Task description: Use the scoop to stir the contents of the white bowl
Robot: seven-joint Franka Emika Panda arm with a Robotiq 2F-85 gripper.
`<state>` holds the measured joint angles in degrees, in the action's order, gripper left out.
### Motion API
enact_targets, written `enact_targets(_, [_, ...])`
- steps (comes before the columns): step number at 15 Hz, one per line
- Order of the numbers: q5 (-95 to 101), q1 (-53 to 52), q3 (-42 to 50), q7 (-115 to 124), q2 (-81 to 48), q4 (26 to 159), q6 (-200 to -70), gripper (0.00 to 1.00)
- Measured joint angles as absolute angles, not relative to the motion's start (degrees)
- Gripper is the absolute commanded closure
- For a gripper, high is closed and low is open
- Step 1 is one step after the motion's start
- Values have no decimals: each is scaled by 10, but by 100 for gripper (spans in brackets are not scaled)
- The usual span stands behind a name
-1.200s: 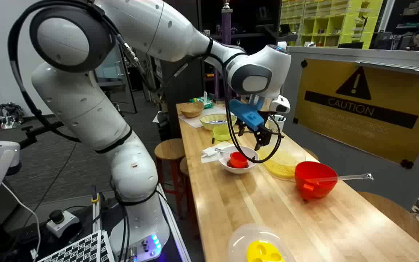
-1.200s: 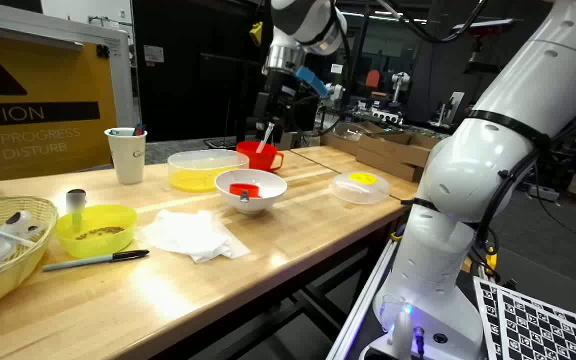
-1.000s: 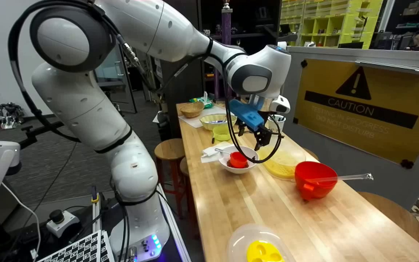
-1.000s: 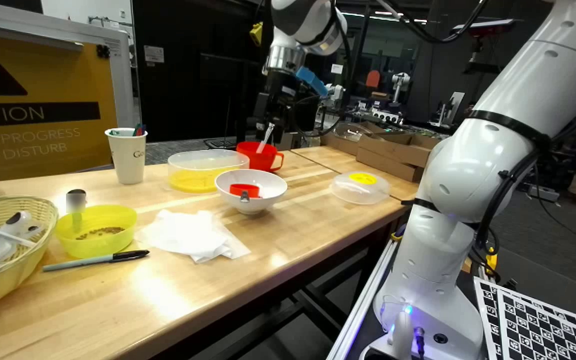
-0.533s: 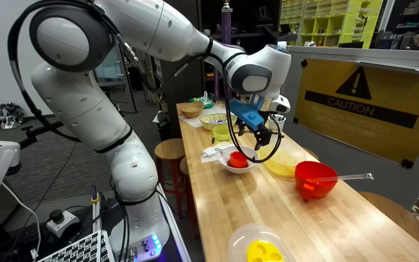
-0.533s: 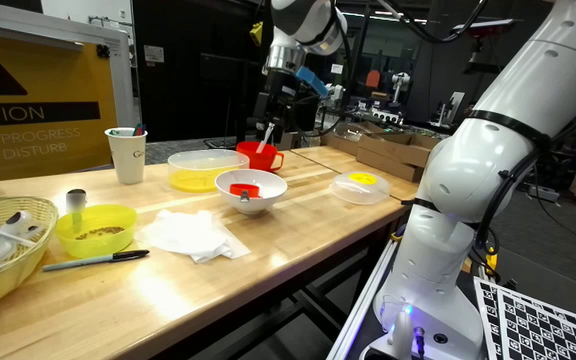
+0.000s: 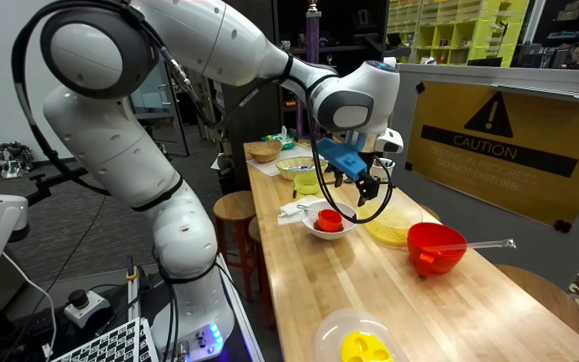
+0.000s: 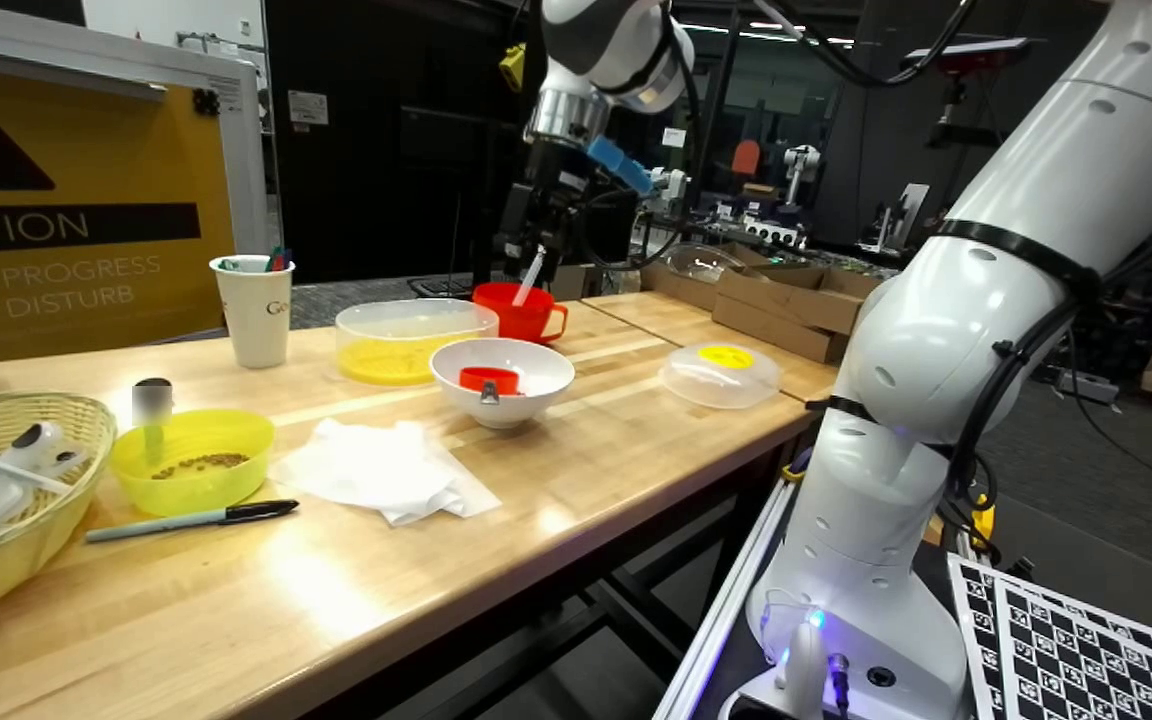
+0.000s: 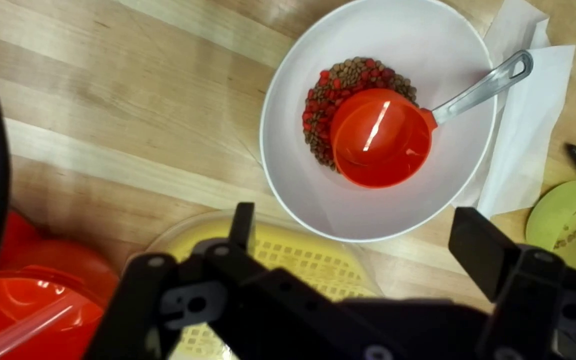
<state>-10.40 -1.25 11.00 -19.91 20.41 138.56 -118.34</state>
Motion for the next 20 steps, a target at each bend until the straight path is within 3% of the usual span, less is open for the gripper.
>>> enact_targets(20, [-1, 11, 56, -111, 367, 1561, -1276, 0])
